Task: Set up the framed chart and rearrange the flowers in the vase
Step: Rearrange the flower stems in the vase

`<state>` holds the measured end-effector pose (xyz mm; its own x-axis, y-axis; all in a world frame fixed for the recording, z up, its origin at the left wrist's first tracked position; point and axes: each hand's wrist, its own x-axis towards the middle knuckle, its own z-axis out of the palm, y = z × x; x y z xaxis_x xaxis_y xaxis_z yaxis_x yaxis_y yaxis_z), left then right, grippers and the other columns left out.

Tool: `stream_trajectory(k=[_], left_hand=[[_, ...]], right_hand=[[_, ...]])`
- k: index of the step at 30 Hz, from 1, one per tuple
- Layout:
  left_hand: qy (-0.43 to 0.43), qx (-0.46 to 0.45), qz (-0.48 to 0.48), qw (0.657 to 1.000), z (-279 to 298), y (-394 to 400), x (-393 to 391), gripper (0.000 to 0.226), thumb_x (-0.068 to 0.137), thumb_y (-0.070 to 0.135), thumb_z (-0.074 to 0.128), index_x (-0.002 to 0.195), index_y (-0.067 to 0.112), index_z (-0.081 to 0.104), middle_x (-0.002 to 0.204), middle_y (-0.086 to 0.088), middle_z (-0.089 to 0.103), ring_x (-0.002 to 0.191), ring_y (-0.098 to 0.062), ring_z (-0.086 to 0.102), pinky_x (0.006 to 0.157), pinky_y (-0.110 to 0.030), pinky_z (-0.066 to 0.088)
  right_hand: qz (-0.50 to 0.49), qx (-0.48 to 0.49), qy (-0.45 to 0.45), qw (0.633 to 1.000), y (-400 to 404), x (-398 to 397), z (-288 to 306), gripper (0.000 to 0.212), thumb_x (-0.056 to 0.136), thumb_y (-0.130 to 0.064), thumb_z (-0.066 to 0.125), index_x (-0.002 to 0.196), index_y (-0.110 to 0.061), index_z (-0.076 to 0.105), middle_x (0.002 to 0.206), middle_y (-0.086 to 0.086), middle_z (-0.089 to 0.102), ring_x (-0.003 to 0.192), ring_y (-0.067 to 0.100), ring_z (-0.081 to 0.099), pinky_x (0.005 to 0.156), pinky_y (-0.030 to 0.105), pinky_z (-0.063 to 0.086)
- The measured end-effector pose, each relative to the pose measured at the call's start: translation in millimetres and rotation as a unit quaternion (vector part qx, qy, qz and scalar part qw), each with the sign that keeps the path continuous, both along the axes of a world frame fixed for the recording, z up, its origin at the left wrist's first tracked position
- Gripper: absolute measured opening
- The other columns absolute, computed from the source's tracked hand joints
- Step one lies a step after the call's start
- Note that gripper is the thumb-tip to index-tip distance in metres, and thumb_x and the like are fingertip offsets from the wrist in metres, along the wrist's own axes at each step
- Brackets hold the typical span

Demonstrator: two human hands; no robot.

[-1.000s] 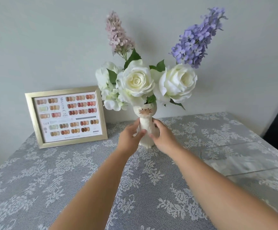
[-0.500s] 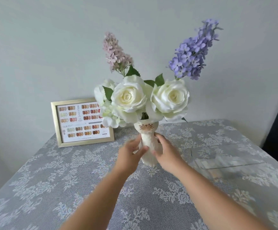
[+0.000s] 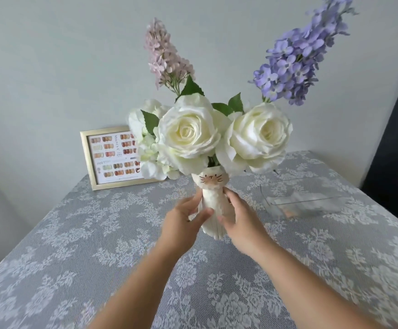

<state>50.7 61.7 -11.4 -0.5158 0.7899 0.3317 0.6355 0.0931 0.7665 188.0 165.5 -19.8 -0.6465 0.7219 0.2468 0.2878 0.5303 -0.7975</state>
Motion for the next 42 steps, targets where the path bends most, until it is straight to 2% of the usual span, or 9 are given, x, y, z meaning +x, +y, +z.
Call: stream_trajectory(k=[11,16,19,23,25,29,33,37,42], left_hand=[[-0.043,0.008,0.01,0.999,-22.4,-29.5,17.8,0.055,0.083,0.042,0.072,0.135,0.029,0.058,0.113,0.036,0.051,0.101,0.028,0.05,0.079,0.007,0.033],[-0.051,-0.002,0.018,0.999,-27.9,-29.5,18.0,0.054,0.085,0.045,0.069,0.137,0.039,0.053,0.129,0.01,0.06,0.115,-0.002,0.059,0.097,-0.025,0.046],[-0.052,0.01,-0.008,0.999,-20.9,-34.6,27.0,0.045,0.088,0.045,0.065,0.128,0.058,0.047,0.127,0.015,0.057,0.109,0.013,0.057,0.088,-0.009,0.044],[-0.132,0.124,0.031,0.983,-5.3,-50.1,38.4,0.052,0.082,0.053,0.064,0.132,0.048,0.051,0.133,0.008,0.055,0.122,-0.004,0.056,0.1,-0.035,0.05],[-0.11,0.203,0.075,0.97,12.1,-62.4,39.1,0.027,0.082,0.058,0.067,0.107,0.06,0.055,0.117,0.012,0.064,0.109,-0.004,0.063,0.09,-0.033,0.054],[-0.032,0.329,0.073,0.941,42.6,-79.9,38.9,0.004,0.086,0.039,0.065,0.089,0.042,0.064,0.082,0.017,0.066,0.075,-0.004,0.061,0.07,-0.026,0.047],[0.042,0.342,0.035,0.938,64.3,-78.6,43.9,0.038,0.086,0.035,0.071,0.12,0.041,0.056,0.107,0.016,0.066,0.096,-0.012,0.066,0.08,-0.025,0.051],[0.098,0.291,0.032,0.951,75.8,-71.2,42.5,0.075,0.079,0.04,0.078,0.141,0.037,0.037,0.134,0.006,0.056,0.117,-0.016,0.059,0.089,-0.025,0.049],[0.159,0.257,0.072,0.95,97.7,-64.0,43.9,0.101,0.072,0.036,0.086,0.149,0.04,0.022,0.146,0.007,0.048,0.129,-0.006,0.05,0.097,-0.026,0.048]], right_hand=[[0.011,-0.001,0.008,1.0,-24.7,14.4,-31.2,0.066,0.092,-0.021,0.059,0.147,-0.039,0.028,0.145,-0.006,0.041,0.108,0.003,0.043,0.076,0.011,0.031],[0.025,-0.001,0.032,0.999,-24.3,16.4,-34.0,0.063,0.092,-0.026,0.061,0.146,-0.039,0.03,0.142,-0.009,0.041,0.108,0.001,0.045,0.073,0.006,0.033],[0.017,0.002,0.045,0.999,-28.8,20.3,-26.7,0.06,0.092,-0.033,0.06,0.145,-0.038,0.033,0.138,-0.011,0.041,0.109,-0.003,0.043,0.074,0.003,0.033],[-0.028,0.025,0.195,0.98,-35.6,39.0,-9.5,0.042,0.089,-0.032,0.062,0.128,-0.032,0.049,0.125,-0.022,0.052,0.112,-0.008,0.049,0.093,0.014,0.043],[-0.032,0.02,0.298,0.954,-36.0,52.4,7.2,0.027,0.085,-0.034,0.064,0.111,-0.031,0.055,0.109,-0.019,0.061,0.105,0.007,0.059,0.089,0.033,0.052],[0.009,0.039,0.403,0.914,-35.3,68.4,49.1,0.036,0.079,-0.037,0.074,0.11,-0.037,0.055,0.103,-0.009,0.065,0.093,0.019,0.063,0.081,0.033,0.051],[0.05,0.077,0.382,0.92,-32.9,68.1,73.8,0.056,0.076,-0.039,0.078,0.124,-0.038,0.05,0.116,-0.012,0.063,0.101,0.017,0.063,0.082,0.037,0.052],[0.068,0.141,0.32,0.934,-32.4,60.1,88.4,0.078,0.071,-0.044,0.082,0.137,-0.028,0.043,0.131,-0.011,0.058,0.119,0.012,0.057,0.09,0.021,0.049],[0.063,0.158,0.309,0.936,-26.3,53.9,110.1,0.06,0.069,-0.035,0.085,0.12,-0.025,0.055,0.114,-0.009,0.068,0.106,0.009,0.065,0.084,0.024,0.052]])
